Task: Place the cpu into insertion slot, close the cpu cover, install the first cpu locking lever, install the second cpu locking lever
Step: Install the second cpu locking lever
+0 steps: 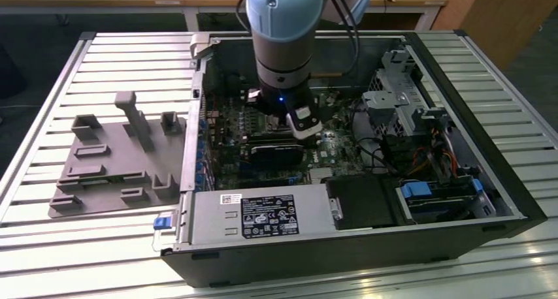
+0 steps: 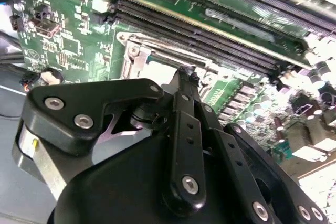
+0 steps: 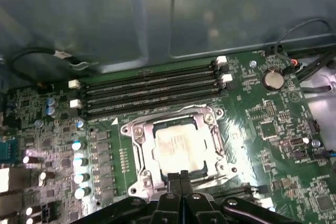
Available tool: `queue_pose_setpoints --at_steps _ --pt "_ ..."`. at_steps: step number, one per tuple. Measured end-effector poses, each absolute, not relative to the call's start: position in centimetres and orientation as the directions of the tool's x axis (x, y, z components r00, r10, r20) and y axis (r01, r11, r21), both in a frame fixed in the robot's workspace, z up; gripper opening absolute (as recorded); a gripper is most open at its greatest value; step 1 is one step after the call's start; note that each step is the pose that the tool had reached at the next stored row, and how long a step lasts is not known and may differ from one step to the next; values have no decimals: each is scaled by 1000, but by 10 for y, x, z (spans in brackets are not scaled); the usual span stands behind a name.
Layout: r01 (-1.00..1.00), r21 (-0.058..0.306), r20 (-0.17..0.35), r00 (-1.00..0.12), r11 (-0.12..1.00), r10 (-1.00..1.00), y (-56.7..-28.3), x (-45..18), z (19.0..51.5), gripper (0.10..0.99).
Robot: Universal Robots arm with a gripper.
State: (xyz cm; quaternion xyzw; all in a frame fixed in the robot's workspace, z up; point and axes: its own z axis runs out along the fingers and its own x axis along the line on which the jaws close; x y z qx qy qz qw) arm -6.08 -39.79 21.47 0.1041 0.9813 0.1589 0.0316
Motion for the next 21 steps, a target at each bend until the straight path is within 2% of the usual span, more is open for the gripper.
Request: queue_pose_setpoints --at_steps 5,16,21 --pt "196 313 -30 -976 929 216 -390 -57 215 102" --pt "196 236 -46 -976 952 212 -373 -51 215 102" --pt "195 230 -47 -976 953 211 -366 -51 214 102"
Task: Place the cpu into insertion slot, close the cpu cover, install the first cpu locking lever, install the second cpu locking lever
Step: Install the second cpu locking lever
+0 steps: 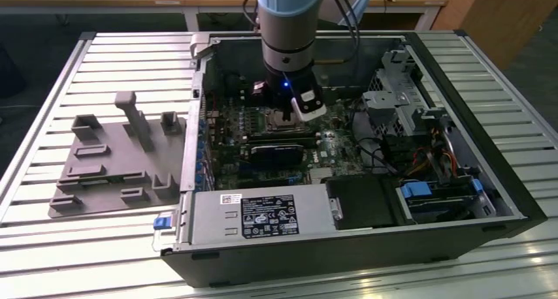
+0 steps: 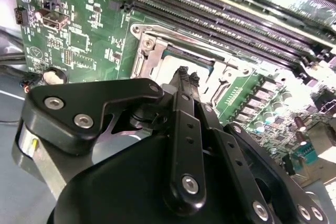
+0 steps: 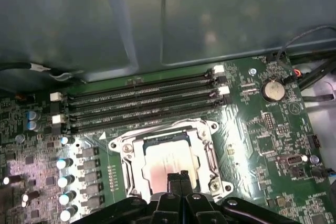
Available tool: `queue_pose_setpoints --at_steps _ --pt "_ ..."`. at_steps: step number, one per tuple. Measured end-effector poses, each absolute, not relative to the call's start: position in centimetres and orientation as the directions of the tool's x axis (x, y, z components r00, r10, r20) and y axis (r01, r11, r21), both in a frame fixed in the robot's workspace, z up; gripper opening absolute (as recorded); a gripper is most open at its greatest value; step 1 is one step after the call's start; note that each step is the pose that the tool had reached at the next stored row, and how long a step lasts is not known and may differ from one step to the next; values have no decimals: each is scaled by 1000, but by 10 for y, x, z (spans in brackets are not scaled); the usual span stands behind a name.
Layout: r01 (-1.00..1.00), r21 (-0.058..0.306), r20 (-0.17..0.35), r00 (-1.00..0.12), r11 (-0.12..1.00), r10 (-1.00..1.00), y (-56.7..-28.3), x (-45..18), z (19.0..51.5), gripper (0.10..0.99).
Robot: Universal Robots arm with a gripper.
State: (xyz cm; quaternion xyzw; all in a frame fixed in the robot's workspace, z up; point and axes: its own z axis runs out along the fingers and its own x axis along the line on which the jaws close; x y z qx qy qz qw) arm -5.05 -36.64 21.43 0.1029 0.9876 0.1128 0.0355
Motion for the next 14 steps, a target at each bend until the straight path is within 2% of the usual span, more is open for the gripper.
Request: queue_pose_setpoints --at_steps 3,8,14 --pt "191 228 -47 -977 955 207 -363 -51 213 102" --pt "186 204 -52 -978 961 201 -361 -51 213 102" --pt "187 201 -53 -978 962 201 -361 -51 213 102"
